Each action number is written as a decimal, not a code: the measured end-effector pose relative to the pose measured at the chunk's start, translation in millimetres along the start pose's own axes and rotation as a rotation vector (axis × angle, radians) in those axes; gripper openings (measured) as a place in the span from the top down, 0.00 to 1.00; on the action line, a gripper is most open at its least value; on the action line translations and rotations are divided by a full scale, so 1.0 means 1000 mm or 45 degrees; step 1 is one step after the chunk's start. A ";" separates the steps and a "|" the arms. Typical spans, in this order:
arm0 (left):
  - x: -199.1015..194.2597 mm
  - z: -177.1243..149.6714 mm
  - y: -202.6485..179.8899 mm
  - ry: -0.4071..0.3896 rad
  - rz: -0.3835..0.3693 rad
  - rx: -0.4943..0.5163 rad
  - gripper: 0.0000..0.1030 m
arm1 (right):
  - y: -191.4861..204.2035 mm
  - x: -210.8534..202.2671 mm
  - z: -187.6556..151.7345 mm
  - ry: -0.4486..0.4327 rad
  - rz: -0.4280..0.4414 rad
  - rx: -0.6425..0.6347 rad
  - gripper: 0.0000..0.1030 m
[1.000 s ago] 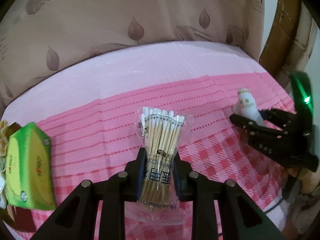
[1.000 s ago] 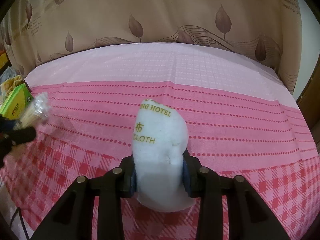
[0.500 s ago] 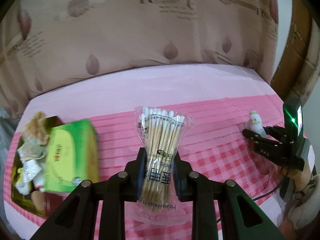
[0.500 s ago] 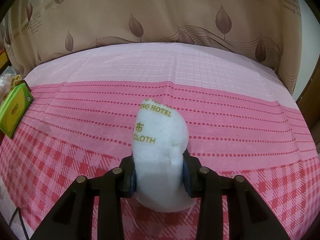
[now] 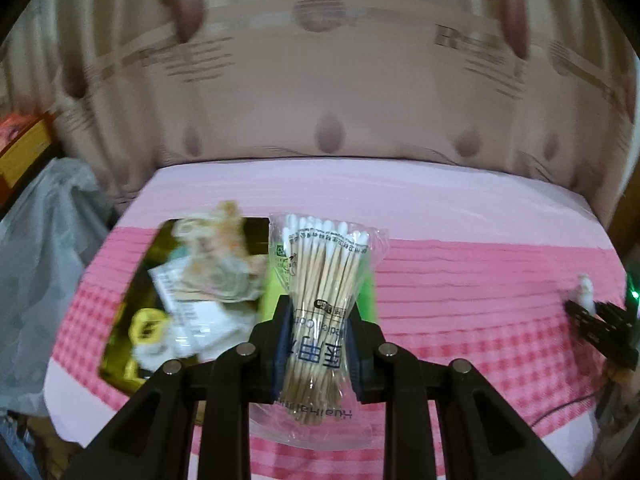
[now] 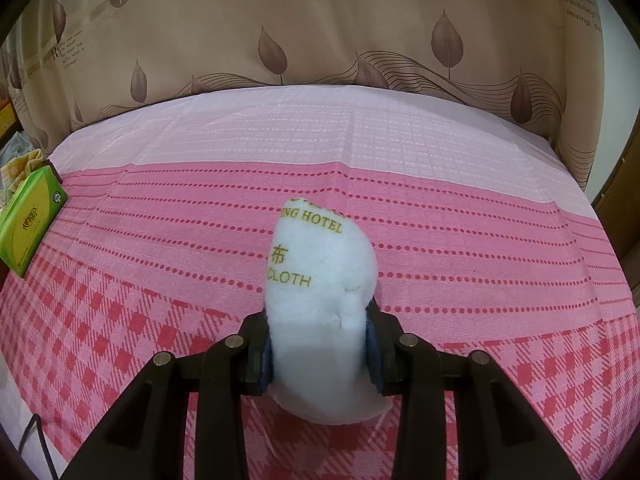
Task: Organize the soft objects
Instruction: 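Carry the cotton swabs into the gold tray and open the left tool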
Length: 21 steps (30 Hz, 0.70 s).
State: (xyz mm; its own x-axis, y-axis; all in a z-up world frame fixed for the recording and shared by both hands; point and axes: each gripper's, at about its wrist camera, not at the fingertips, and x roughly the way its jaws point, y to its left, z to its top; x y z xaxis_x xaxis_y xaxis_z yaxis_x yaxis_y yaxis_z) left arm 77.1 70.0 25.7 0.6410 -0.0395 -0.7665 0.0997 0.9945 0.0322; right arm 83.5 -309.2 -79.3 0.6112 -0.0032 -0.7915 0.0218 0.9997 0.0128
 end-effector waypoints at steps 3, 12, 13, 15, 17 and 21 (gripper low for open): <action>0.000 0.000 0.026 -0.005 0.063 -0.048 0.76 | 0.000 0.000 0.000 0.000 0.000 0.000 0.66; 0.014 -0.002 0.081 0.026 0.158 -0.153 0.76 | 0.000 0.000 0.000 0.001 -0.002 -0.002 0.66; 0.016 -0.002 0.086 0.030 0.165 -0.161 0.76 | 0.000 0.000 0.000 0.001 -0.002 -0.003 0.66; 0.020 -0.003 0.093 0.037 0.174 -0.178 0.76 | -0.001 0.000 0.000 0.001 -0.003 -0.004 0.66; 0.026 -0.005 0.102 0.049 0.194 -0.195 0.76 | 0.000 0.000 0.000 0.002 -0.003 -0.003 0.66; 0.036 -0.010 0.117 0.077 0.213 -0.229 0.76 | 0.000 0.000 0.000 0.002 -0.003 -0.003 0.66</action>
State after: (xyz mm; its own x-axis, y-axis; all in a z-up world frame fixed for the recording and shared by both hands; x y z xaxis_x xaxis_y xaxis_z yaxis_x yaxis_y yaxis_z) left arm 104.5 185.8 -4.7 0.5897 0.1274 -0.7975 -0.1443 0.9882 0.0512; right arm 83.4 -308.9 -79.4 0.6097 -0.0056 -0.7926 0.0213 0.9997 0.0094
